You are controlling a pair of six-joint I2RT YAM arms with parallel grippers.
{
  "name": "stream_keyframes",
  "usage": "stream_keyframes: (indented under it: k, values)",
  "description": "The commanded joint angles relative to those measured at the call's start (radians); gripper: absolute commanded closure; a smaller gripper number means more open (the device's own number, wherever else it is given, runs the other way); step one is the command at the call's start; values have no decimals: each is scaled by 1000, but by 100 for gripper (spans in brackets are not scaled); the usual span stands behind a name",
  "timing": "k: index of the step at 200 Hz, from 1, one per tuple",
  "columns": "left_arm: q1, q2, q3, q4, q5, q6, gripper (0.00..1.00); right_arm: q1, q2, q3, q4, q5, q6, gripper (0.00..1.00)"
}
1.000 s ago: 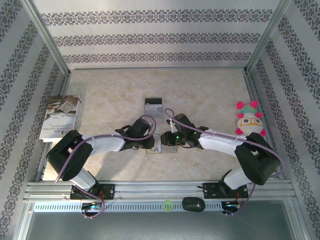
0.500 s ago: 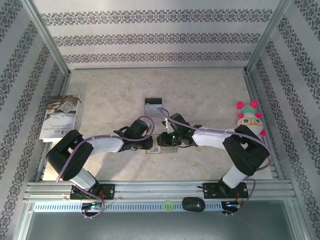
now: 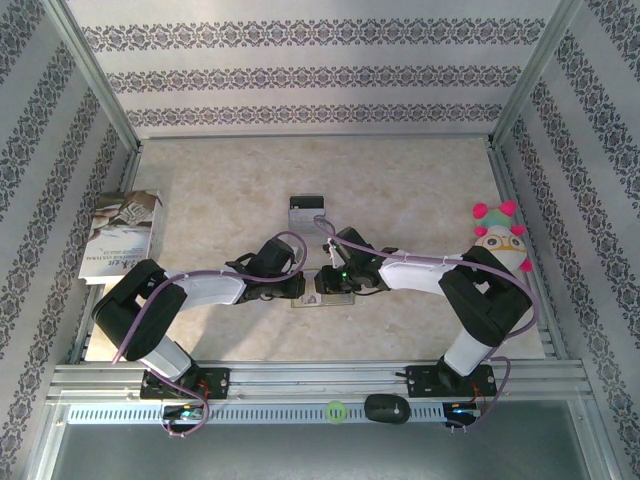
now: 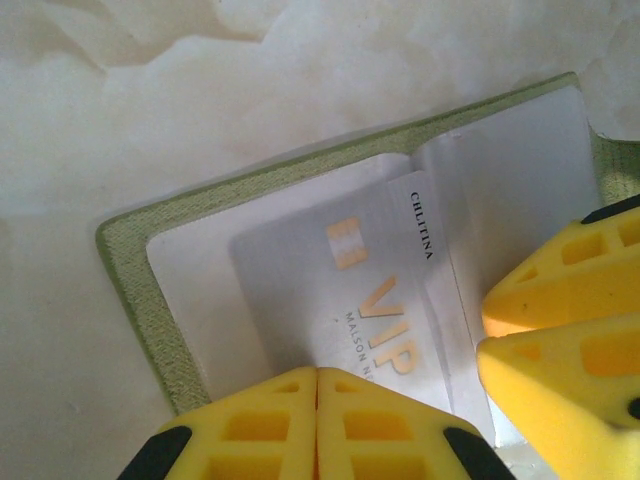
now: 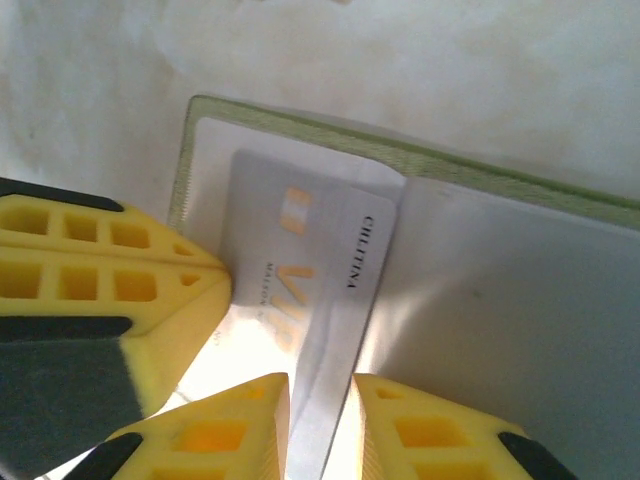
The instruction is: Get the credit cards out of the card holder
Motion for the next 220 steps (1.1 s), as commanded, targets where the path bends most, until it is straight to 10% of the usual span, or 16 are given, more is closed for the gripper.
stream_keyframes:
  k: [1, 220]
  values:
    - [22, 34, -35, -23, -29, -11, 91, 13, -6, 27, -69, 63, -10, 74]
    - [31, -17, -52, -36, -18, -4, 86, 21, -14, 17, -75, 107, -4, 74]
